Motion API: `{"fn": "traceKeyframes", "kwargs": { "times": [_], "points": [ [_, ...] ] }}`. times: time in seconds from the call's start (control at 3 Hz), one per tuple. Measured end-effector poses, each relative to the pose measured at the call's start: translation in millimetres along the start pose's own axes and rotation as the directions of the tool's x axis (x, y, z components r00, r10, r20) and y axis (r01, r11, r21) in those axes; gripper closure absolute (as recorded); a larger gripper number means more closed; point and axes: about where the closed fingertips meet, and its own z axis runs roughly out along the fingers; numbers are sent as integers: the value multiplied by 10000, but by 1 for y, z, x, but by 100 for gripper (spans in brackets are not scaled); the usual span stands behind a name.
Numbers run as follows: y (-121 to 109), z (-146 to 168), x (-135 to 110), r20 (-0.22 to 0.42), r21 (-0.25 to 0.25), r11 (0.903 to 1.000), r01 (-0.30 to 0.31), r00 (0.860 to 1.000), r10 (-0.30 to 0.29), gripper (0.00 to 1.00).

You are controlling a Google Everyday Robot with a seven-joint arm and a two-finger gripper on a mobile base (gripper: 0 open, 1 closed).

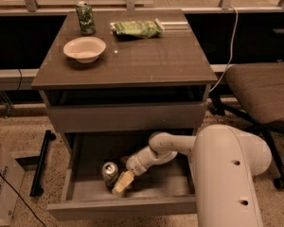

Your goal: Pick 7up can from middle drawer and place on counter

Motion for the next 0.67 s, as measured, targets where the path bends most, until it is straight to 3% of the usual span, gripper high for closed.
{"fn": "traceKeyframes", "kwargs": {
  "times": [0.67],
  "points": [
    [0, 0, 0, 0, 0, 10000, 0, 10000, 0, 42]
  ]
}}
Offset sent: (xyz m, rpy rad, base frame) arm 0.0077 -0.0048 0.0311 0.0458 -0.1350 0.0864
